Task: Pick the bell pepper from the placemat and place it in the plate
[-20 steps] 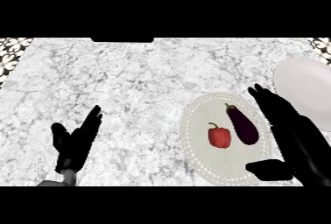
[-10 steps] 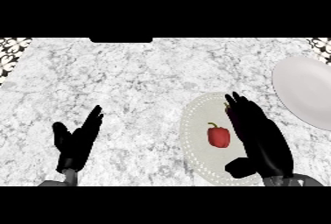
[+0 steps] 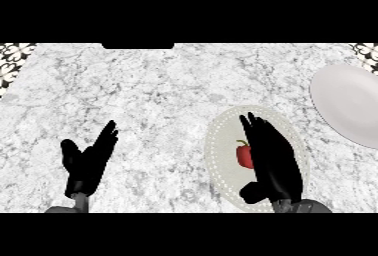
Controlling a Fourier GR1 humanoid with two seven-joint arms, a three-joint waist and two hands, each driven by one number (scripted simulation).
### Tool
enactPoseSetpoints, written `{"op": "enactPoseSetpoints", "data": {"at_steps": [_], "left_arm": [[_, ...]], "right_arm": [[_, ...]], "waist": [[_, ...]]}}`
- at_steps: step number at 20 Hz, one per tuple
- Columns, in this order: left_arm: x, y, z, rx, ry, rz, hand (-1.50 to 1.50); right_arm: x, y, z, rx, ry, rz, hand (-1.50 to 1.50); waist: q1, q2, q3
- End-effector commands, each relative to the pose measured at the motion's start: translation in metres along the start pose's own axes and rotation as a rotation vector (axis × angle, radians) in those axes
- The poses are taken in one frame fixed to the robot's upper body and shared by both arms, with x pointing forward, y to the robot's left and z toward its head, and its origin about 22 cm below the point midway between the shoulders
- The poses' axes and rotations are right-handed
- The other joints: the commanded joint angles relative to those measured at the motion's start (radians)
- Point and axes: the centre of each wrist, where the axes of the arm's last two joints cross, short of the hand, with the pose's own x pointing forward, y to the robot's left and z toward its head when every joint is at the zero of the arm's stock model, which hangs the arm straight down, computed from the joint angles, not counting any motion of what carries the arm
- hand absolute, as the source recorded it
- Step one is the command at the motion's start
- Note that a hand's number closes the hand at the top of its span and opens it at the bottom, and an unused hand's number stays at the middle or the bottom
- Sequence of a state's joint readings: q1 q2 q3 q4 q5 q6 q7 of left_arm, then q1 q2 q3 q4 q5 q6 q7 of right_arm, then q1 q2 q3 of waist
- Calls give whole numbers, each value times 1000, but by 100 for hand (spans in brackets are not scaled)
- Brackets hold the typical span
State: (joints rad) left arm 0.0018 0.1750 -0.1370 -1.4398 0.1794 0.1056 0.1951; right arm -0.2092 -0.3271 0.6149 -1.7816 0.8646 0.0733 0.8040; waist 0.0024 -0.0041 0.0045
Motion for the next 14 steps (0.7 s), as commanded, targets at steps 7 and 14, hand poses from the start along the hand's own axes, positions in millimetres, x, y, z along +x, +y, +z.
{"op": "enactPoseSetpoints", "data": {"at_steps": [7,14], "left_arm": [[-22,-9,-13,3,33,29,0],[8,6,-5,8,31,-13,0]], "right_arm": [[3,9,-28,-16,76,87,-150],[0,27,-39,44,92,111,-150]], "waist": [[-1,5,-5],[1,5,-4]]}}
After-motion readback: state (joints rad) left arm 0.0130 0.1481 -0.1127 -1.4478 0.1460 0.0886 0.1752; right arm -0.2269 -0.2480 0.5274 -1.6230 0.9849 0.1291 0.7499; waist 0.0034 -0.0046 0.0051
